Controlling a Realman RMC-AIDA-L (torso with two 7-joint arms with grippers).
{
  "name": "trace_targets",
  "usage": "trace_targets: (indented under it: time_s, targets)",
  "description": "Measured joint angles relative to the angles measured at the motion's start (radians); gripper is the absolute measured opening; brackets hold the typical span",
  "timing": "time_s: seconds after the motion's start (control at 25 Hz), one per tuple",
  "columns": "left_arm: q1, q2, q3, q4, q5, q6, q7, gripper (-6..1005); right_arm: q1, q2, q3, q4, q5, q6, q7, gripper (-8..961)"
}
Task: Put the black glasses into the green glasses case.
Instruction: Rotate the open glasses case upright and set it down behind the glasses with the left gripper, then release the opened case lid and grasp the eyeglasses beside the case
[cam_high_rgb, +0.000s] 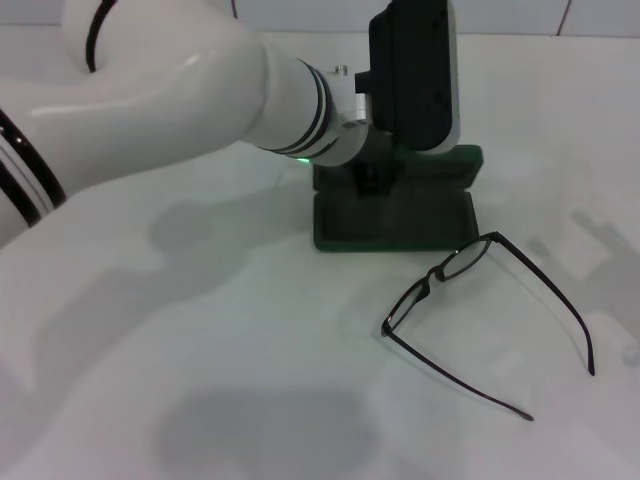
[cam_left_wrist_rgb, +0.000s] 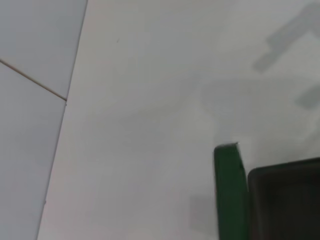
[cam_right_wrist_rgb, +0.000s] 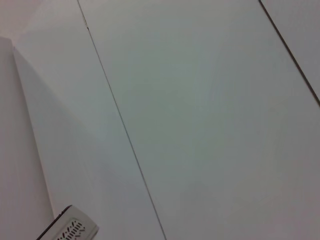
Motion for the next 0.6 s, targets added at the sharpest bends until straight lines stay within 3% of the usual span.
trace_targets:
  time_s: [0.36, 0.6]
  targets:
    - [0.023, 0.001, -0.005, 0.025, -0.012, 0.000, -0.002, 221, 0.002, -0.003, -0.034, -0.004, 0.000, -0.006, 0.001, 754]
    - [0.100, 0.006, -0.022, 0.192, -0.056, 0.025, 0.004, 232, 0.025, -0.015, -0.123, -0.048, -0.043, 0.048, -0.032, 755]
